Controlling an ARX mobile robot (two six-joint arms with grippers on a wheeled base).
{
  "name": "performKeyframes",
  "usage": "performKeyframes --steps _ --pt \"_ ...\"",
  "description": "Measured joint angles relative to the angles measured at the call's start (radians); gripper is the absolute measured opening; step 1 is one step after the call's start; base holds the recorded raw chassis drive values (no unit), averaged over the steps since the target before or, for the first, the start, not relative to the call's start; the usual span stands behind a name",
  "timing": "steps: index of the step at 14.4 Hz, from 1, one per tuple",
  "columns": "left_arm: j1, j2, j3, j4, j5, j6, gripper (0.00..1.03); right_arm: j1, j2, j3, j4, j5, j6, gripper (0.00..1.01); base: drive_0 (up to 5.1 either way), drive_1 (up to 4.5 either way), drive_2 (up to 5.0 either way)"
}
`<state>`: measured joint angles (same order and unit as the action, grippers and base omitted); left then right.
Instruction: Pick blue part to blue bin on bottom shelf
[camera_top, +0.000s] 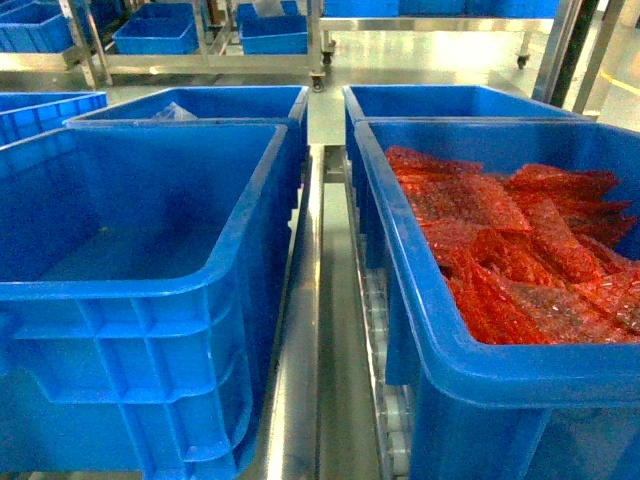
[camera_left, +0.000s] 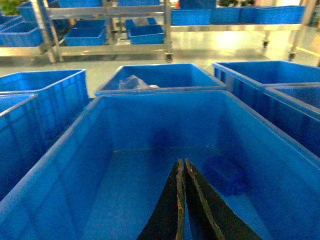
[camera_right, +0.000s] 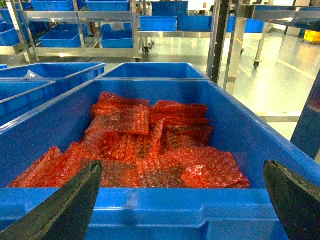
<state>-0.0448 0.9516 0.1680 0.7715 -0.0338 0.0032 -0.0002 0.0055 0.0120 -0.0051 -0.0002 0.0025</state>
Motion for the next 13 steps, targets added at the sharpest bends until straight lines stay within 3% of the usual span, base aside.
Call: performKeyframes --steps 3,8,9,13 --pt "0.048 -0.06 -0.034 -0.025 0.022 -0.001 0.02 0.0 0.0 0.0 0.0 0.0 0.0 0.98 0.0 0.0 0.0" --pt "0.044 -0.276 -0.147 -0.103 0.034 0.0 0.02 0.0 0.0 0.0 0.0 0.0 0.0 0.98 0.0 0.0 0.0" --pt "0.044 -0.399 -0.158 -0.229 0.034 0.0 0.02 0.0 0.0 0.0 0.0 0.0 0.0 0.98 0.0 0.0 0.0" --pt "0.044 -0.562 -0.158 -0.38 0.034 0.0 0.02 0.0 0.0 0.0 0.0 0.0 0.0 0.98 0.0 0.0 0.0"
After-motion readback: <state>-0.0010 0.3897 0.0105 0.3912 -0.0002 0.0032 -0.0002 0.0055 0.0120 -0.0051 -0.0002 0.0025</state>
